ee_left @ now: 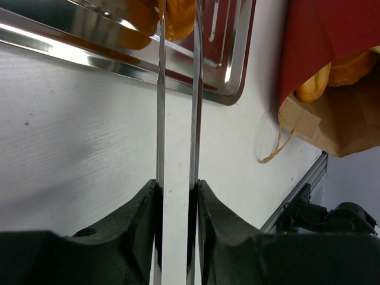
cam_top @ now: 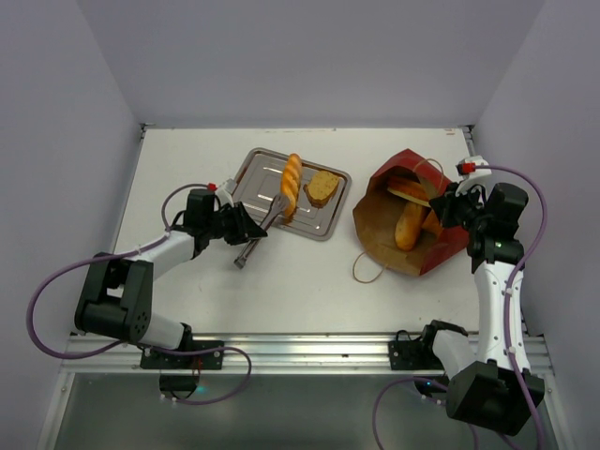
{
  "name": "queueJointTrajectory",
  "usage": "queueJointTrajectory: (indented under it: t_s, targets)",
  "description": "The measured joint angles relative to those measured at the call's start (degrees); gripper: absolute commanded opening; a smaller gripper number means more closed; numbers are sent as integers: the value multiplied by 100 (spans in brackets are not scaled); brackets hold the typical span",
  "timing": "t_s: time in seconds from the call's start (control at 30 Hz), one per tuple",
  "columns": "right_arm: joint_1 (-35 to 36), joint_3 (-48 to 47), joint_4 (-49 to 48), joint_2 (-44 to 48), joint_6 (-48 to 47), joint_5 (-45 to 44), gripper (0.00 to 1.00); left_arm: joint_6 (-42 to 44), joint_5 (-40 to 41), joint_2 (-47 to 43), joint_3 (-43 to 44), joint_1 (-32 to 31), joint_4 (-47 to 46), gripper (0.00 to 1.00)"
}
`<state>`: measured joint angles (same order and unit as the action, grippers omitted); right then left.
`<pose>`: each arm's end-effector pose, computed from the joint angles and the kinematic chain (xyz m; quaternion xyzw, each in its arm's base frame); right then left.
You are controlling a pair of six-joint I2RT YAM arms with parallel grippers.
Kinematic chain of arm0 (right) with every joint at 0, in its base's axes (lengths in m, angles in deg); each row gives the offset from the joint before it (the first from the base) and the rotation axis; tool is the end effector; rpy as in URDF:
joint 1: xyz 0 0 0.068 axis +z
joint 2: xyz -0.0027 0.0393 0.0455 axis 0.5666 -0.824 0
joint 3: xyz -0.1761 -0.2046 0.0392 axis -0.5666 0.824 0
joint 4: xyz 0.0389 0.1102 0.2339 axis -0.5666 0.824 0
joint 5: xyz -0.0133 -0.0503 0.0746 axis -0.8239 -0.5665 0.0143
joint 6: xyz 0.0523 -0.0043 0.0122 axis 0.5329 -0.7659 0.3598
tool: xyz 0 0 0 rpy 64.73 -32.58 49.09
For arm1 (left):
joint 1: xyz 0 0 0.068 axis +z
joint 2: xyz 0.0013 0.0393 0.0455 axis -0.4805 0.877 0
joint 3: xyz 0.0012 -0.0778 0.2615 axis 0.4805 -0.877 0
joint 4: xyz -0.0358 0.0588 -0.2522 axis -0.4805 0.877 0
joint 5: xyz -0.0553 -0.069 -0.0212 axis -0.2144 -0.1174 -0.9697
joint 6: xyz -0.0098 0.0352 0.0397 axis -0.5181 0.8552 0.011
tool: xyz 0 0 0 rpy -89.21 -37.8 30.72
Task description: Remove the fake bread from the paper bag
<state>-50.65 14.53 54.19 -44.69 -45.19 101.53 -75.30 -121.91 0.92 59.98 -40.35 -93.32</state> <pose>0.2034 -0.0390 0.3208 -0.1025 0.8138 0.1164 0.5600 0.2698 -0.0763 0.1743 -0.0751 0.8769 -0.4077 0.2434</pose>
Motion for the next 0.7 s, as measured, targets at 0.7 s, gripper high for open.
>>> queueJointTrajectory:
  t_s: [0.7]
  targets:
    - [0, 0, 0, 0, 0, 9, 0, 269, 715, -365, 289, 0, 1110, 48]
